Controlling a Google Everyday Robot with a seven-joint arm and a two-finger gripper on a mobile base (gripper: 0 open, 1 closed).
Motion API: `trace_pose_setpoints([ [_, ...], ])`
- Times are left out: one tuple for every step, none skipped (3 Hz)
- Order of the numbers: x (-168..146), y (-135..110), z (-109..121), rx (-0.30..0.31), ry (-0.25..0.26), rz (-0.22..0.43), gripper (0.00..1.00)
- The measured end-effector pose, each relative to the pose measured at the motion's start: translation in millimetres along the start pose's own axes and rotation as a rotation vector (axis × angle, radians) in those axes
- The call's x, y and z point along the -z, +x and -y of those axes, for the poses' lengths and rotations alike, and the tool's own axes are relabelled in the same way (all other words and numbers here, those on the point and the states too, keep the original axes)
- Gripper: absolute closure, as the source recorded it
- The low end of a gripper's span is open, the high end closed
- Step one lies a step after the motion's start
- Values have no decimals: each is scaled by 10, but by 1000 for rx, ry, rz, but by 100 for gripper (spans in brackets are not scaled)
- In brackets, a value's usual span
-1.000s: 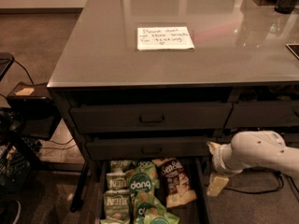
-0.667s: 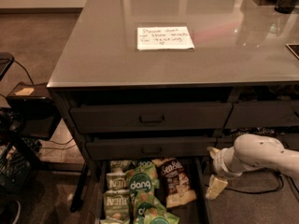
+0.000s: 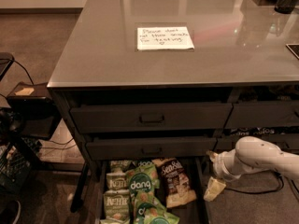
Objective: Pick brown chip bag from bottom drawer and place on counter
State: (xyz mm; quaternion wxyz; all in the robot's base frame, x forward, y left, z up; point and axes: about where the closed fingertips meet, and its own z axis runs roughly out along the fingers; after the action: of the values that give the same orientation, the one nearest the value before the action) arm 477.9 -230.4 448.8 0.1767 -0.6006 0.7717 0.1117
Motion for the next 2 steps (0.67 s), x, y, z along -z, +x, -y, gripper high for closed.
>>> trace_pose_setpoints([
  [-237,146,22,-27,-4,37,0],
  [-666,217,52,-53,-26,119,0],
])
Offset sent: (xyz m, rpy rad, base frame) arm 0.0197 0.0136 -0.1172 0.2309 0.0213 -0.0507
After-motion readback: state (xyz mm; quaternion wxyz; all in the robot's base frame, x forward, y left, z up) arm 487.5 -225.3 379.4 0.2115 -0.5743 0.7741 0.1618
